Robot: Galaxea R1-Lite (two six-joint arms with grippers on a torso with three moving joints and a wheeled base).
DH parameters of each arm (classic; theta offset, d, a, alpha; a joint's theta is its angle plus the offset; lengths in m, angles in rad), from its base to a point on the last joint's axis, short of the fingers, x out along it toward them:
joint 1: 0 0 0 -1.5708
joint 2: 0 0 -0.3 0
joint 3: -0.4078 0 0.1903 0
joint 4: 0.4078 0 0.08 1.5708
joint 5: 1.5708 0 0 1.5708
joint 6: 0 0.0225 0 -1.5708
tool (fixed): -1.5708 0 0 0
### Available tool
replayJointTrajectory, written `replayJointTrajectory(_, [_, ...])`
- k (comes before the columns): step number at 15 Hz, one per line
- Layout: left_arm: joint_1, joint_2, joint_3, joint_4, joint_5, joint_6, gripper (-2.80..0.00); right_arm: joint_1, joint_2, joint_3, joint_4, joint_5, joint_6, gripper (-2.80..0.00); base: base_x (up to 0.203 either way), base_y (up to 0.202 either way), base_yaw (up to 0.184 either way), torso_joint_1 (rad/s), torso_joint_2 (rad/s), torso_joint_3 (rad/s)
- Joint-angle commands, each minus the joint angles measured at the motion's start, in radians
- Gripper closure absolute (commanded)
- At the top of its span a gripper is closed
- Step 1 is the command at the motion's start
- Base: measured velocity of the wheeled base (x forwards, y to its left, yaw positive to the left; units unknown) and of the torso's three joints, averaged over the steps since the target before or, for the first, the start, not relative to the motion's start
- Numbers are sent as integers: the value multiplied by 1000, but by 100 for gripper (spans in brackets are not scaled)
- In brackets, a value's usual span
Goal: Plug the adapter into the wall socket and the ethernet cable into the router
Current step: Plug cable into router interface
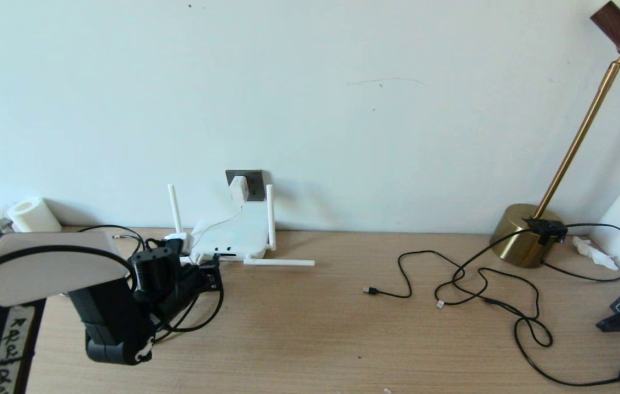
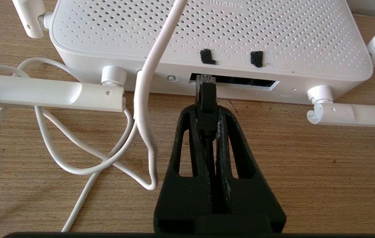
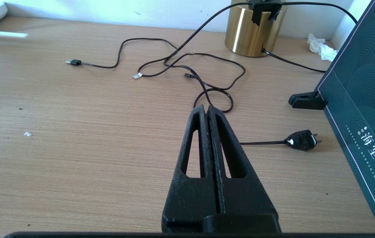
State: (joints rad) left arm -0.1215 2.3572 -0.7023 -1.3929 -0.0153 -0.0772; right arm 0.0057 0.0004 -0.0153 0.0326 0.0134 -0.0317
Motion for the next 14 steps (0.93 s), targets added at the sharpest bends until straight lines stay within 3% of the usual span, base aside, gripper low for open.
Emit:
replayJointTrajectory(1, [0,-3,0,-8,-1,-1,0,0,0,0,0,0,-1,0,0,0,0,0,0,0])
replayJointTrajectory(14, [0,-10,9,-8,0,-1,0,0,0,0,0,0,-1,0,0,0,0,0,0,0])
